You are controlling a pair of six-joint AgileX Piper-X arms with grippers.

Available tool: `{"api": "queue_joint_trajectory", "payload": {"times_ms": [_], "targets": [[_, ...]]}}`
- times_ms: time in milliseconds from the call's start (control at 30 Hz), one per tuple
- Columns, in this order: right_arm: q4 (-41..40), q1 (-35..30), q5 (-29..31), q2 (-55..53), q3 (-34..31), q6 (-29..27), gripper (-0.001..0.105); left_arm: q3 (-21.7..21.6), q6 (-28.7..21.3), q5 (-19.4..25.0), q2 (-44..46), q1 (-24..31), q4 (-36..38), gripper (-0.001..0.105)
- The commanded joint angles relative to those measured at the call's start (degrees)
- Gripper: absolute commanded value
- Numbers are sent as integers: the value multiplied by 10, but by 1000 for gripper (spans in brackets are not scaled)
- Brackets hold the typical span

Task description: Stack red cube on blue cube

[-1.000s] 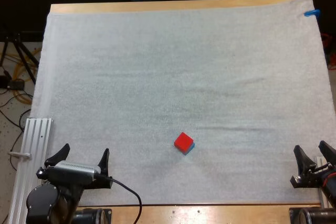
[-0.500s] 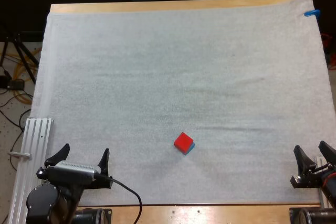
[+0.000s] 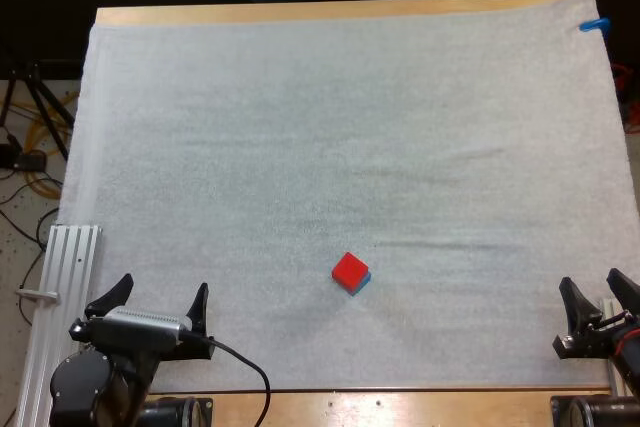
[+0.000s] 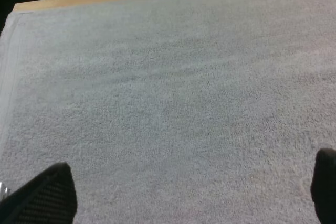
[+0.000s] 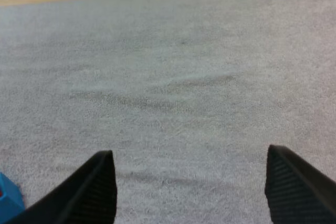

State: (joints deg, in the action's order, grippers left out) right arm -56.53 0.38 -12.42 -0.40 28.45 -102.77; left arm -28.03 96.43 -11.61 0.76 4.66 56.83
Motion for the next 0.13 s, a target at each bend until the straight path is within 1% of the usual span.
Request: {"api": "queue_joint_trajectory", "payload": {"times_ms": [0,100], "targets": [[-3,-1,-3,-25,5,1,59,-3,6,7,78,-1,-6,87],[-3,-1,-3,-25,5,1,59,-3,6,7,78,-1,-6,87]]}}
